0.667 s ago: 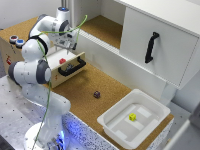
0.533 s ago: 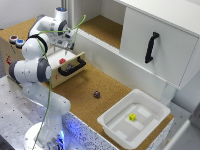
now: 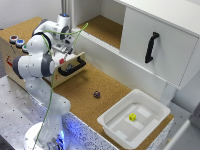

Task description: Take the pink block and turn it left

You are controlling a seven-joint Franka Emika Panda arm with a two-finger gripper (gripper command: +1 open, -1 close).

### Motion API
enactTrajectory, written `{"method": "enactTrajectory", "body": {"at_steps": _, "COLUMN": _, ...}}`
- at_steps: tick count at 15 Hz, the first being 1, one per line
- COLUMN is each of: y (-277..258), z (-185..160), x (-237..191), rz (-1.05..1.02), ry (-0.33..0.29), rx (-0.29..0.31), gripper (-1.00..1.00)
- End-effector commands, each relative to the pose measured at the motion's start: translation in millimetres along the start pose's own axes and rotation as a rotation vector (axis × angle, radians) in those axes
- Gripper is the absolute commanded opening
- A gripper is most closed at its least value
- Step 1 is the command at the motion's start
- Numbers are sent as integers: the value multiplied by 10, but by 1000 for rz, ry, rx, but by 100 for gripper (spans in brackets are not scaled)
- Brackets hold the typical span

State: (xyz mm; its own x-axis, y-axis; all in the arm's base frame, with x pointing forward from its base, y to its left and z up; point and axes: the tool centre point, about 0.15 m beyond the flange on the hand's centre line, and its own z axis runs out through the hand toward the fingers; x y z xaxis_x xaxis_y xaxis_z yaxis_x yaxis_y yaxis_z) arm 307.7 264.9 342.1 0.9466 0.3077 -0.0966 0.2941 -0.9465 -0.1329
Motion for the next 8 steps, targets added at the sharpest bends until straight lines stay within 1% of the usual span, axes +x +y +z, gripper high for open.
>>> {"method": "enactTrajectory", "body": {"at_steps": 1, "y": 57, "z": 283, "x": 44, "rz": 39, "ry": 54, "rx": 41, "gripper": 100}}
{"method": "enactTrajectory", "body": {"at_steps": 3, "y": 48, "z": 292, "x": 131, "rz": 27, "ry": 63, "rx": 22, "gripper": 100}}
{"method": "enactTrajectory", "body": {"at_steps": 6, "y": 52, "z": 236, "x": 262, "rz": 35, "ry": 95, "rx": -34, "gripper": 100}}
{"method": "enactTrajectory", "body": {"at_steps": 8, "y": -29, "z": 223, "x": 341, "rz": 7, "ry": 91, "rx": -61, "gripper": 100}}
